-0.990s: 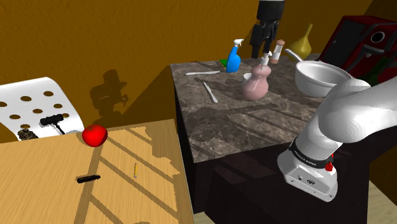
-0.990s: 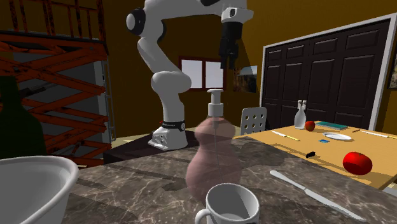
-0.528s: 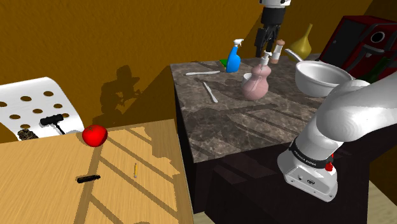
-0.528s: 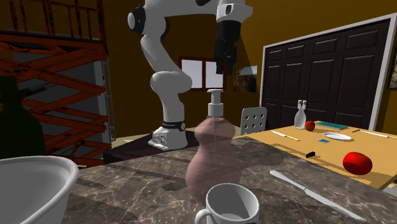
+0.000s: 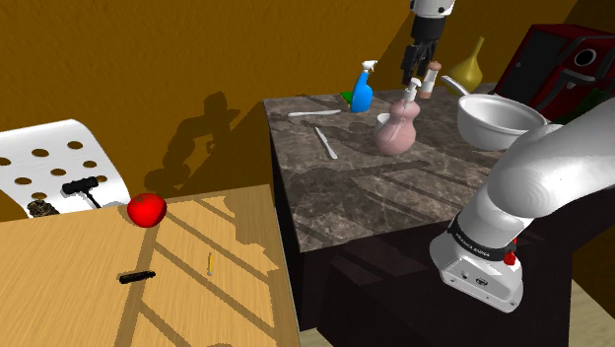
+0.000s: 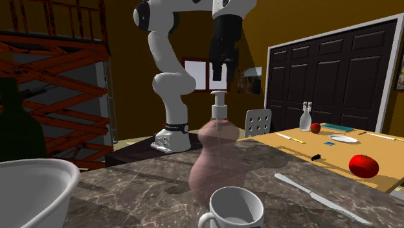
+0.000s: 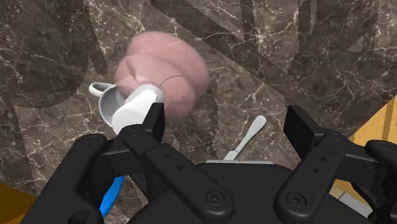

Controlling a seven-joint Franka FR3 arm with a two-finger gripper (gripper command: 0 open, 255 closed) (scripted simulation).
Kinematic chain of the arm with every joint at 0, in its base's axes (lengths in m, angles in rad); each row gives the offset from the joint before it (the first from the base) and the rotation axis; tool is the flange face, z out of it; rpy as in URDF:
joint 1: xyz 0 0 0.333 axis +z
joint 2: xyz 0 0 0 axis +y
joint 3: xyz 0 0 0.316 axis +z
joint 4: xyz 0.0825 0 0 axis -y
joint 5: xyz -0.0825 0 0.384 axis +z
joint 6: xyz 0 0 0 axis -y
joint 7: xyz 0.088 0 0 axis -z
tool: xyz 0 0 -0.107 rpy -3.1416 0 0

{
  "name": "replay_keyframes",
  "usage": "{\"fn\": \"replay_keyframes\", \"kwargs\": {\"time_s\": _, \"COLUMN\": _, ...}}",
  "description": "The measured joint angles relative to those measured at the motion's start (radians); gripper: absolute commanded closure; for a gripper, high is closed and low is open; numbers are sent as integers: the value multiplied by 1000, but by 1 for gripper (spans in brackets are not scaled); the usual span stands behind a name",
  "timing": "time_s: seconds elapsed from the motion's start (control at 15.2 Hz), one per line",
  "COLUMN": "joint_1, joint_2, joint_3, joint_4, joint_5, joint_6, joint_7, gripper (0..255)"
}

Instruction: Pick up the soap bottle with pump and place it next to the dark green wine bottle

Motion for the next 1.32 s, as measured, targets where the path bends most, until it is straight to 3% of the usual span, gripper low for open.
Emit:
{"fn": "replay_keyframes", "kwargs": {"time_s": 0.46, "joint_1": -20, "joint_2": 146, "joint_3": -108, "joint_4": 75, "joint_5": -12, "joint_6": 116, "joint_7": -115, "gripper": 0}}
{"fn": "replay_keyframes", "kwargs": {"time_s": 0.86, "joint_1": -21, "joint_2": 178, "joint_3": -126, "joint_4": 23, "joint_5": -12, "joint_6": 202, "joint_7": -122, "gripper": 0}}
{"fn": "replay_keyframes", "kwargs": {"time_s": 1.32, "joint_1": -21, "joint_2": 185, "joint_3": -130, "joint_4": 13, "joint_5": -11, "joint_6": 219, "joint_7": -125, "gripper": 0}}
